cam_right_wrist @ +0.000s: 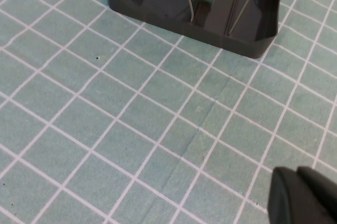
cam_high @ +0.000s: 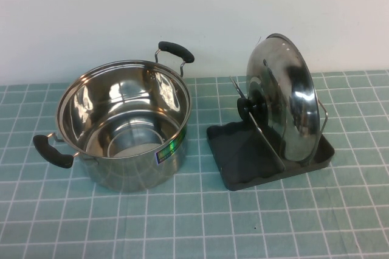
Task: Put pot lid on rack
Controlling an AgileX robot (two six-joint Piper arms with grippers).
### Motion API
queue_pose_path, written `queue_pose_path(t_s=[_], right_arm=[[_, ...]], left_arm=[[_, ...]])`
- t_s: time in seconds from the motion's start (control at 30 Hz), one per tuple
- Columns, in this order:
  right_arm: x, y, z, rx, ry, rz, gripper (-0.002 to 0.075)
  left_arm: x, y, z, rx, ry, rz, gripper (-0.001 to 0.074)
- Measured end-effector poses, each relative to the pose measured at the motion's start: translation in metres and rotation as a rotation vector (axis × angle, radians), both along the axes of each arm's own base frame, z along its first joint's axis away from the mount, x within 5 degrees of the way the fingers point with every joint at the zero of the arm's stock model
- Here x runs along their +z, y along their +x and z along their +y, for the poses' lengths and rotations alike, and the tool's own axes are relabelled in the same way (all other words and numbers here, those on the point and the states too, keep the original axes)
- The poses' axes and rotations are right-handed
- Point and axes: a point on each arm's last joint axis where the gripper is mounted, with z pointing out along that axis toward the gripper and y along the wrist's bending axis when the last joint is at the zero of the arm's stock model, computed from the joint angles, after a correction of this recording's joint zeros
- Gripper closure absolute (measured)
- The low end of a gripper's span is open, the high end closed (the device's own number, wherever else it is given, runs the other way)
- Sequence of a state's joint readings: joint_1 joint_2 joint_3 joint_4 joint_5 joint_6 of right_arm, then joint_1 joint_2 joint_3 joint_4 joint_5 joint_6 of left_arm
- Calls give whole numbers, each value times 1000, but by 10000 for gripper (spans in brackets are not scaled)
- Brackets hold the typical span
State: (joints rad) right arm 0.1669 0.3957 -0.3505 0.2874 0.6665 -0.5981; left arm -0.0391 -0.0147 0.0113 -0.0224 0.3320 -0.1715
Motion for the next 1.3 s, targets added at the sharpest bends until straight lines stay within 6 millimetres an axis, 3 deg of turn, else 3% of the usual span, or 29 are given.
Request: queue_pose_path(t_s=[1.3], right_arm=[[0, 0, 0, 0, 0, 0, 727]], left_arm=[[0, 0, 0, -19, 67, -3, 737]])
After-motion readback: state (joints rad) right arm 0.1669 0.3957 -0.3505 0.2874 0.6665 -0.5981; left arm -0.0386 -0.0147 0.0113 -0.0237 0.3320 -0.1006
